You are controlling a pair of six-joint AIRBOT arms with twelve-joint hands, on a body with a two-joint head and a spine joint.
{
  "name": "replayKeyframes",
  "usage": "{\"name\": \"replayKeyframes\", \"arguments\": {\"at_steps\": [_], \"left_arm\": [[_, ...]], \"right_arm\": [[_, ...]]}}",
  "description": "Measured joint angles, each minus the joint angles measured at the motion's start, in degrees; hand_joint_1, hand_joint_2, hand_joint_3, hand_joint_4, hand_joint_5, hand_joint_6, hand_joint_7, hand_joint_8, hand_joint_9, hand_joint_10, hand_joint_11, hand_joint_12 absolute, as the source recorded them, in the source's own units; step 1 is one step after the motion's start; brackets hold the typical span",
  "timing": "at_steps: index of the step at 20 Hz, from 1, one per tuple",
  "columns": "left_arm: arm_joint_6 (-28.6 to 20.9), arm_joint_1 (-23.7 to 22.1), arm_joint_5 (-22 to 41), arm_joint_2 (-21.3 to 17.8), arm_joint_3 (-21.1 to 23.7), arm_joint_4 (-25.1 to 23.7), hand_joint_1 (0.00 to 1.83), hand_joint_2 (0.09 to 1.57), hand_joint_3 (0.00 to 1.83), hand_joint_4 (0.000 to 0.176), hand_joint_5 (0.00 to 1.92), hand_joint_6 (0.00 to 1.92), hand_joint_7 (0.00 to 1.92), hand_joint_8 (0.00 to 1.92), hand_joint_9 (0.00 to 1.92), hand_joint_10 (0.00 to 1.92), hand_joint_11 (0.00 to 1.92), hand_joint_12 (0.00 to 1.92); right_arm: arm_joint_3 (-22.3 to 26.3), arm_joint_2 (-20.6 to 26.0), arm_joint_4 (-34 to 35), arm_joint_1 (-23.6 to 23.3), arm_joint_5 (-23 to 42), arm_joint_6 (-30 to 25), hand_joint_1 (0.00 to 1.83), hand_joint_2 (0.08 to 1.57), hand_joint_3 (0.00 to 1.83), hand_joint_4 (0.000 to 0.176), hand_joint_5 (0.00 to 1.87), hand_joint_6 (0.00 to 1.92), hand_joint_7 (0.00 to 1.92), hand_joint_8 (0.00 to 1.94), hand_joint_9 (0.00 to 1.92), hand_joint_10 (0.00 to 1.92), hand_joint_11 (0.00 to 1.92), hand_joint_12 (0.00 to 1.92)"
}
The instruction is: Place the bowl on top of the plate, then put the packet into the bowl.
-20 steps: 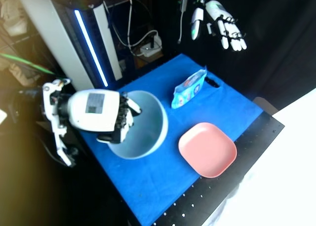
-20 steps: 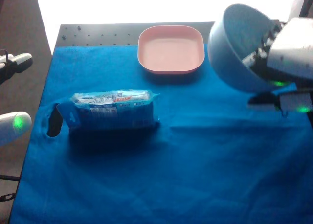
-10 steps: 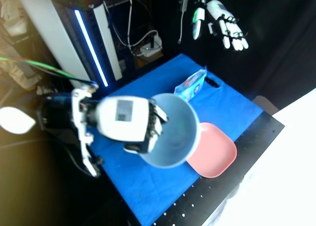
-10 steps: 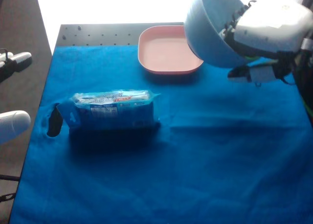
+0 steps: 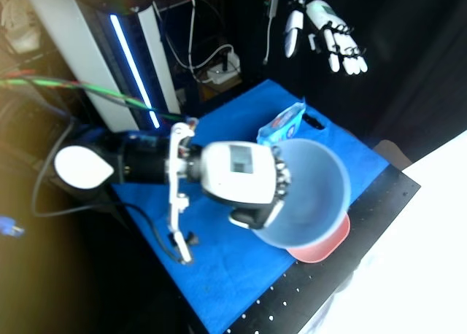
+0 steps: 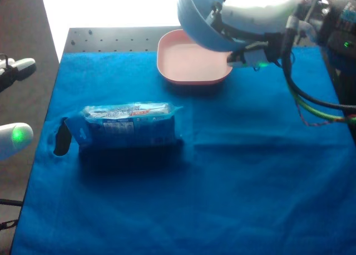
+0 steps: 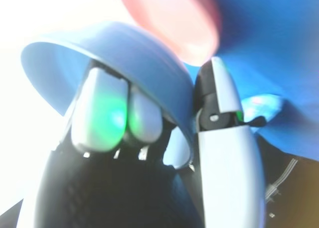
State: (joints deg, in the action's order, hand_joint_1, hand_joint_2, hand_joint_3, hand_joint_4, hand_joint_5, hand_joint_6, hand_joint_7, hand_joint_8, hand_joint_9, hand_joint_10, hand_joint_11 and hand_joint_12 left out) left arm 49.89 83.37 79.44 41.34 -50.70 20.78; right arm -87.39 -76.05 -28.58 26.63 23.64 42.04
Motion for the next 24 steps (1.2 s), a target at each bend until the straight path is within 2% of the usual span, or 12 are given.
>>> {"name": "replayKeyframes", "arguments": {"at_steps": [4, 8, 9, 10, 11, 12, 13, 15, 17, 19, 23, 24], "left_arm": [[-0.35, 0.0, 0.02, 0.0, -0.24, -0.11, 0.12, 1.18, 0.0, 0.176, 0.14, 0.0, 0.14, 0.0, 0.1, 0.01, 0.02, 0.01], [-0.37, 0.0, -0.02, -0.02, -0.24, -0.17, 0.1, 1.19, 0.0, 0.176, 0.14, 0.0, 0.15, 0.0, 0.1, 0.0, 0.01, 0.01], [-0.37, 0.0, 0.0, -0.02, -0.24, -0.22, 0.12, 1.2, 0.01, 0.176, 0.15, 0.0, 0.15, 0.0, 0.11, 0.0, 0.02, 0.01], [-0.37, 0.0, 0.0, 0.0, -0.24, -0.26, 0.12, 1.2, 0.0, 0.176, 0.15, 0.0, 0.15, 0.0, 0.11, 0.0, 0.02, 0.01], [-0.39, 0.0, 0.0, 0.0, -0.24, -0.24, 0.14, 1.19, 0.0, 0.176, 0.15, 0.0, 0.15, 0.0, 0.11, 0.0, 0.02, 0.01], [-0.39, 0.0, 0.0, 0.0, -0.24, -0.17, 0.14, 1.19, 0.0, 0.176, 0.14, 0.0, 0.15, 0.0, 0.1, 0.0, 0.01, 0.01], [-0.39, 0.0, 0.0, 0.0, -0.24, -0.2, 0.15, 1.19, 0.0, 0.176, 0.14, 0.0, 0.15, 0.0, 0.1, 0.0, 0.01, 0.01], [-0.42, 0.0, 0.0, 0.0, -0.24, -0.24, 0.14, 1.19, 0.0, 0.176, 0.14, 0.0, 0.14, 0.0, 0.1, 0.0, 0.01, 0.01], [-0.42, 0.0, 0.0, 0.0, -0.24, -0.22, 0.13, 1.19, 0.0, 0.176, 0.14, 0.0, 0.15, 0.0, 0.11, 0.01, 0.02, 0.02], [-0.57, 0.0, 0.02, 0.0, -0.24, -0.22, 0.11, 1.19, 0.0, 0.176, 0.15, 0.0, 0.16, 0.0, 0.12, 0.0, 0.02, 0.02], [-0.61, 0.0, 0.02, 0.0, -0.24, -0.22, 0.14, 1.19, 0.0, 0.176, 0.15, 0.0, 0.16, 0.0, 0.13, 0.01, 0.03, 0.02], [-0.61, 0.0, 0.02, 0.0, -0.24, -0.22, 0.14, 1.18, 0.0, 0.176, 0.15, 0.0, 0.16, 0.0, 0.12, 0.0, 0.03, 0.02]], "right_arm": [[-3.39, -3.63, -0.24, -0.02, -3.85, 0.02, 1.41, 1.18, 0.01, 0.176, 1.07, 1.92, 1.31, 1.94, 1.45, 1.92, 1.53, 1.92], [-4.55, -4.68, -0.76, -0.42, -5.22, 0.09, 1.26, 1.21, 0.01, 0.176, 0.91, 1.92, 1.17, 1.94, 1.3, 1.92, 1.41, 1.92], [-4.61, -4.76, -1.14, -0.42, -5.33, 0.09, 1.02, 1.24, 0.01, 0.161, 0.83, 1.92, 1.1, 1.94, 1.24, 1.92, 1.36, 1.92], [-4.59, -4.87, -1.68, -0.42, -5.55, 0.09, 0.83, 1.26, 0.01, 0.124, 0.77, 1.92, 1.06, 1.94, 1.18, 1.92, 1.29, 1.92], [-4.59, -4.87, -1.7, -0.42, -5.57, 0.09, 0.71, 1.28, 0.0, 0.044, 0.74, 1.92, 1.05, 1.94, 1.17, 1.92, 1.27, 1.92], [-4.59, -4.87, -1.79, -0.42, -5.57, 0.15, 0.67, 1.26, 0.0, 0.0, 0.74, 1.85, 1.03, 1.94, 1.14, 1.92, 1.23, 1.92], [-4.59, -4.87, -1.79, -0.42, -5.53, 0.15, 0.67, 1.26, 0.0, 0.0, 0.76, 1.78, 1.03, 1.94, 1.14, 1.92, 1.24, 1.92], [-4.59, -4.92, -1.95, -0.42, -5.55, 0.13, 0.59, 1.28, 0.0, 0.0, 0.78, 1.35, 1.0, 1.85, 1.09, 1.92, 1.16, 1.92], [-4.59, -4.87, -2.16, -0.42, -5.64, 0.15, 0.54, 1.3, 0.0, 0.0, 0.85, 0.72, 0.99, 1.33, 0.98, 1.67, 0.97, 1.91], [-4.59, -4.85, -2.58, -0.42, -5.73, 0.15, 0.49, 1.29, 0.0, 0.0, 0.94, 0.27, 1.05, 0.85, 1.0, 1.29, 0.91, 1.66], [-4.59, -4.85, -3.63, -0.42, -6.45, 0.17, 0.53, 1.27, 0.0, 0.0, 1.01, 0.06, 1.0, 0.78, 0.93, 1.33, 0.86, 1.68], [-4.59, -4.85, -3.65, -0.42, -6.56, 0.15, 0.5, 1.27, 0.0, 0.0, 0.99, 0.03, 1.0, 0.69, 0.91, 1.24, 0.82, 1.63]]}}
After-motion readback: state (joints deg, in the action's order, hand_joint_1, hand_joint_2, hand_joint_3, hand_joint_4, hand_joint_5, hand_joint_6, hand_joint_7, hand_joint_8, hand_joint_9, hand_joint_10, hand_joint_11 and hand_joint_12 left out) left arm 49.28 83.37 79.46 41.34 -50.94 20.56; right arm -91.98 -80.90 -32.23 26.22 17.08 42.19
